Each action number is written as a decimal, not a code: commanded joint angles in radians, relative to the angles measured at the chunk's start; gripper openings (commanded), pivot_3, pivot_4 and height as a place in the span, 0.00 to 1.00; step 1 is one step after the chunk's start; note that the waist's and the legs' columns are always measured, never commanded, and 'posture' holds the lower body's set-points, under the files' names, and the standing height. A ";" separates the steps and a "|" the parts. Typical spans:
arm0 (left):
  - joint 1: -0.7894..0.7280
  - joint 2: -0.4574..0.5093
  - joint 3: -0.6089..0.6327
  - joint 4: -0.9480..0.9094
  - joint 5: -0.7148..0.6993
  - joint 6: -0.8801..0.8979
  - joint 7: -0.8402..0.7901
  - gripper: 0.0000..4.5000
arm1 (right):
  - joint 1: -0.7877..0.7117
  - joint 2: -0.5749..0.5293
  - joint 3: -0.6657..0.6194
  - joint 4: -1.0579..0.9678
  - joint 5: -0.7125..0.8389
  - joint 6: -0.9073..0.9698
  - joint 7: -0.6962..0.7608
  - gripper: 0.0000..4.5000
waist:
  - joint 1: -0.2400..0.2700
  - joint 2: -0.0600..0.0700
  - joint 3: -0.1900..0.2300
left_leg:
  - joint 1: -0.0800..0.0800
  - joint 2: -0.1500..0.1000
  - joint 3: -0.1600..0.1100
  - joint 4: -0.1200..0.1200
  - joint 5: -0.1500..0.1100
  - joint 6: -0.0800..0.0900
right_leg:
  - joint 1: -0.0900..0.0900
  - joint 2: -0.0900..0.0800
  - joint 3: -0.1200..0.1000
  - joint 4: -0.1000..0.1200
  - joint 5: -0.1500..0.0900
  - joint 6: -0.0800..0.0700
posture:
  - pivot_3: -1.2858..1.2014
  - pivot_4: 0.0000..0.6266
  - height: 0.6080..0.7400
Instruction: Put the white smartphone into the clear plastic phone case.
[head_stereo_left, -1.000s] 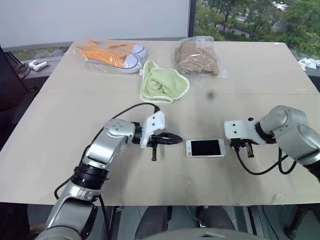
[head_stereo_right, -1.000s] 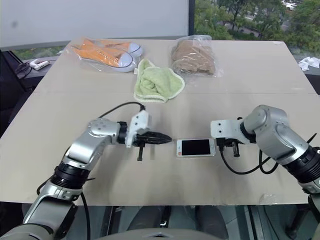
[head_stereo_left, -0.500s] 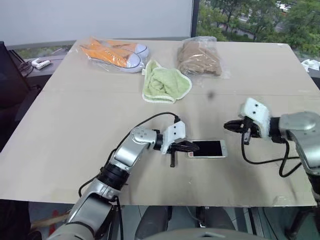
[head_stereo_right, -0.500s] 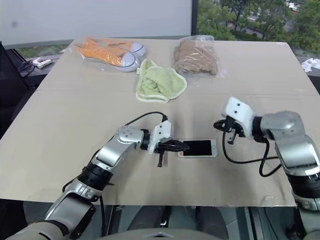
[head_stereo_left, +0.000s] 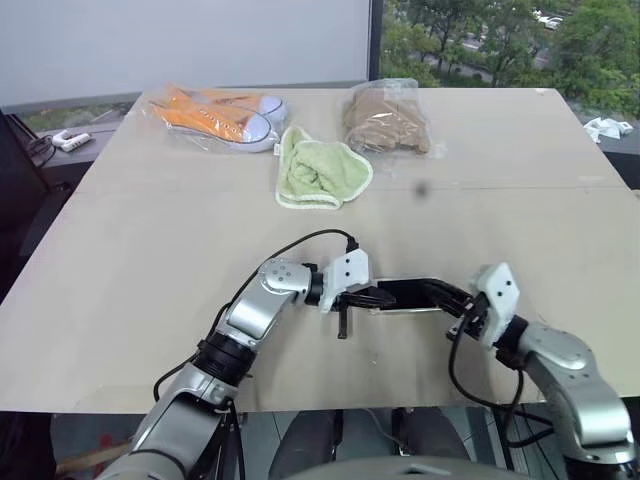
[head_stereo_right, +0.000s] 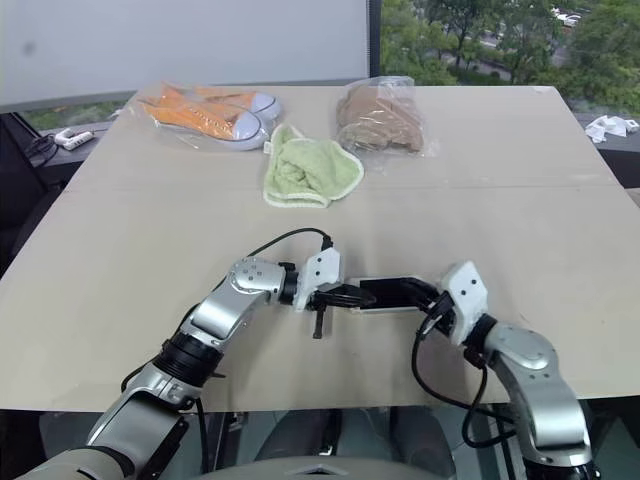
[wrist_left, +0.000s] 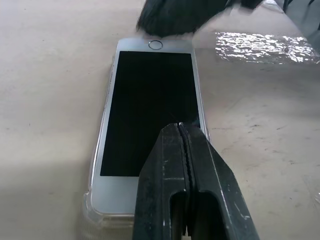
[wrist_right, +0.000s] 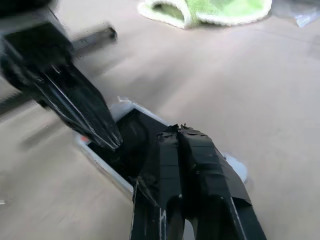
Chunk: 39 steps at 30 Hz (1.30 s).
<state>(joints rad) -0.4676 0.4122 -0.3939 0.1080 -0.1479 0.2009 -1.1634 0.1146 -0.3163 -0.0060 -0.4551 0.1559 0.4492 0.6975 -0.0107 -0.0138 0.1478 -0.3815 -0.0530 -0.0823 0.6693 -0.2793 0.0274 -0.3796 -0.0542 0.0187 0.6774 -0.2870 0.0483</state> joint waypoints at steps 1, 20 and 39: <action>-0.002 0.004 -0.001 -0.022 0.003 0.002 -0.004 0.00 | -0.013 -0.043 0.015 0.045 -0.021 -0.067 -0.008 0.01 | -0.001 0.000 0.000 | 0.000 0.000 0.000 0.000 0.000 0.000 | 0.000 0.000 0.000 0.000 0.000 0.000 | 0.52 0.24 1.00; 0.018 0.027 0.009 -0.046 0.004 -0.002 0.004 0.00 | -0.057 -0.194 0.084 0.043 0.127 0.376 -0.033 0.01 | 0.001 -0.008 -0.011 | 0.002 0.001 -0.002 0.000 -0.003 0.004 | 0.003 -0.001 -0.001 -0.002 0.000 0.000 | 0.52 0.24 1.00; 0.036 0.047 0.019 -0.072 -0.002 0.007 0.018 0.00 | -0.086 -0.333 0.192 0.161 0.122 0.532 -0.070 0.01 | 0.024 -0.013 -0.033 | 0.019 0.003 -0.005 -0.003 -0.006 0.009 | 0.027 -0.001 -0.004 -0.018 -0.001 -0.001 | 0.52 0.24 1.00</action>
<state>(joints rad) -0.4276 0.4603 -0.3928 0.0693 -0.1416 0.2121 -1.1477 -0.0526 -0.6207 0.1066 -0.4402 0.3235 0.8268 0.6688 0.0134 -0.0271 0.1151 -0.3622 -0.0504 -0.0878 0.6665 -0.2852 0.0363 -0.3530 -0.0556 0.0144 0.6591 -0.2878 0.0473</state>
